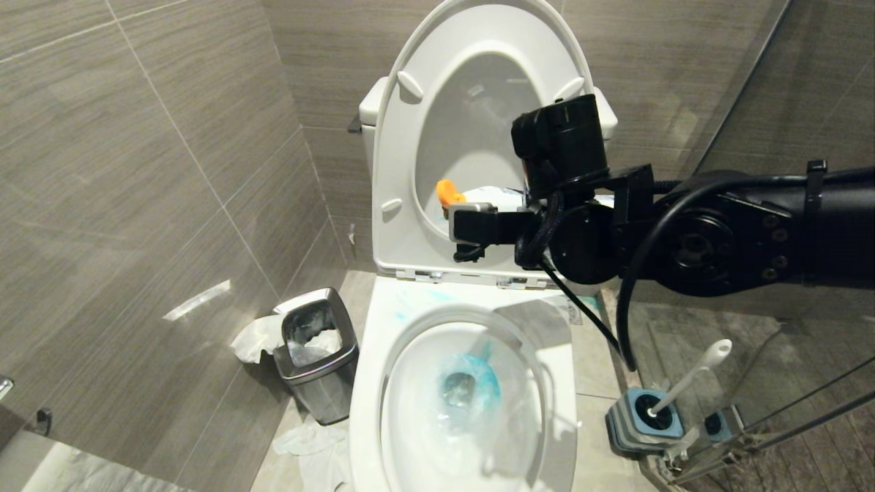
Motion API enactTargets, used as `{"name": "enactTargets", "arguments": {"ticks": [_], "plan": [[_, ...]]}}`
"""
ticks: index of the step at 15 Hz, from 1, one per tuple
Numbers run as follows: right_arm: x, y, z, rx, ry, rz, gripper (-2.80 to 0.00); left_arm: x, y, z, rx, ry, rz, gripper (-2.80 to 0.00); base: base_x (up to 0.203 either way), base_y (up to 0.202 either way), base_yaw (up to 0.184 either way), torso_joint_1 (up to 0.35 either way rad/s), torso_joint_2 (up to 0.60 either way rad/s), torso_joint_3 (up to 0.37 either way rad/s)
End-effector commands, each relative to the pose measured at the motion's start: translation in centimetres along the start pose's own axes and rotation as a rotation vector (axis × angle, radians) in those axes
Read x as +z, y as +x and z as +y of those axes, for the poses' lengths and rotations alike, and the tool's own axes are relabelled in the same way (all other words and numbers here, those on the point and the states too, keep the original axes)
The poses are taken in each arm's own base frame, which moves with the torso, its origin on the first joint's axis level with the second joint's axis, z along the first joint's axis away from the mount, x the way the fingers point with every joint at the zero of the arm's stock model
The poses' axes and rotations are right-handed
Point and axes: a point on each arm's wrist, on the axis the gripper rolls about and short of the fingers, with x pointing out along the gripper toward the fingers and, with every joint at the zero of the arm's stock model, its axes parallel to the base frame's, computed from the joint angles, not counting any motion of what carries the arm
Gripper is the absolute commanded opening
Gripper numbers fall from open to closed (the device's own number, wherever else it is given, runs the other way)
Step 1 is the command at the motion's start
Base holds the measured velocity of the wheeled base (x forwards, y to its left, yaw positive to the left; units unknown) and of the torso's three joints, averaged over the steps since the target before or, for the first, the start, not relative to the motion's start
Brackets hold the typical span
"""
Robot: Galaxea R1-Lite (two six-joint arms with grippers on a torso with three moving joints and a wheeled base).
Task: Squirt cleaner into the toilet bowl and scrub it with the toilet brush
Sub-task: Place the cleaning agent on the floor
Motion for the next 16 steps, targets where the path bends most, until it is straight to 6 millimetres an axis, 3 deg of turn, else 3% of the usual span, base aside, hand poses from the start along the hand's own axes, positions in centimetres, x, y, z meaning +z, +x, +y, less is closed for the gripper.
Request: {"name": "enactTargets", "arguments": {"ticks": [1, 11, 16], "plan": [[-0.3, -0.3, -0.5, 0.068, 0.125, -0.009, -2.8, 0.0, 0.0, 0.0, 0.0, 0.0, 0.001, -2.8, 0.0, 0.0, 0.0, 0.0, 0.0, 0.0], [-1.4, -3.0, -3.0, 0.356, 1.07, -0.191, -2.8, 0.0, 0.0, 0.0, 0.0, 0.0, 0.0, -2.8, 0.0, 0.0, 0.0, 0.0, 0.0, 0.0], [-5.3, -3.5, -4.4, 0.358, 1.288, -0.144, -2.8, 0.0, 0.0, 0.0, 0.0, 0.0, 0.002, -2.8, 0.0, 0.0, 0.0, 0.0, 0.0, 0.0]]}}
